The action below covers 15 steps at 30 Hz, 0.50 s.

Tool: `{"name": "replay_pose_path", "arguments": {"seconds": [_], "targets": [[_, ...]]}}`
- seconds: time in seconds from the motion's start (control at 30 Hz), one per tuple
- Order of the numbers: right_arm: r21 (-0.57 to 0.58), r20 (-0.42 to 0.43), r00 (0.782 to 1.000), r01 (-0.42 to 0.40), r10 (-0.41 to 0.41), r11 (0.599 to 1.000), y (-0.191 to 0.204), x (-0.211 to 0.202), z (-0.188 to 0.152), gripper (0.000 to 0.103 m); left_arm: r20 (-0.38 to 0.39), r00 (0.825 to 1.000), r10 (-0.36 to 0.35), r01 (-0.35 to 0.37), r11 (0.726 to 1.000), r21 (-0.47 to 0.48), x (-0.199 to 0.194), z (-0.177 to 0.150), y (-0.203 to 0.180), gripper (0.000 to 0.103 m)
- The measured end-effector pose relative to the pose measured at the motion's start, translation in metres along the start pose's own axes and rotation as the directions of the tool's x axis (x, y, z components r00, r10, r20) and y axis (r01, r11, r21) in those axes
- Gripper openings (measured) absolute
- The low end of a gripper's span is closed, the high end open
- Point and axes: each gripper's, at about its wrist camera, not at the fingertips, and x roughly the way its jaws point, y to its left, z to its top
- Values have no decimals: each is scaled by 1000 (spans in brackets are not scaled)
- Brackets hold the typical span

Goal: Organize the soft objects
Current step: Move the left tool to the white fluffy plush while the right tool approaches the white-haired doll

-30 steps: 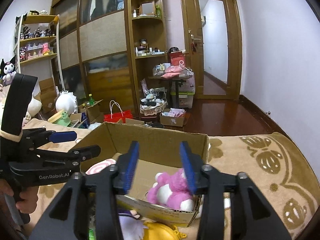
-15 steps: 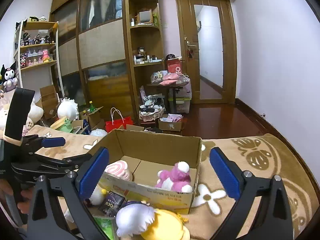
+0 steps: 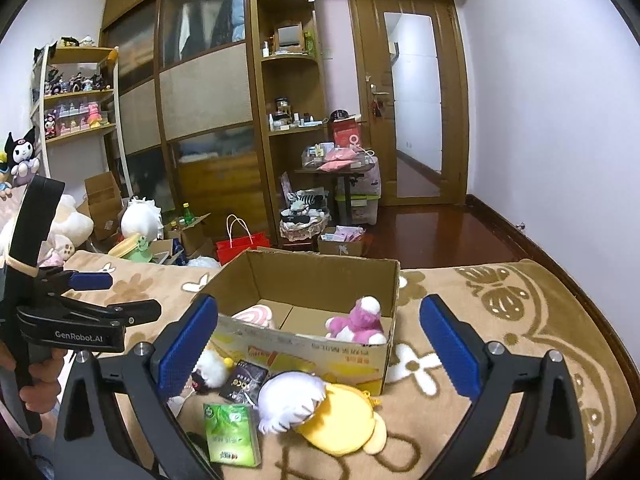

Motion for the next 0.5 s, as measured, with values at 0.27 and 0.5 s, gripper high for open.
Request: {"name": "replay_pose_path", "arguments": {"seconds": [0.27, 0.5], "targets": [[2, -11, 1000, 5, -5, 1000, 4, -4, -10, 103, -34, 999, 3, -4, 1000, -22, 2, -8, 7, 96], [-8, -28, 1000, 5, -5, 1000, 8, 9, -21, 103, -76, 997, -1, -3, 999, -48, 23, -8, 11, 96]]}}
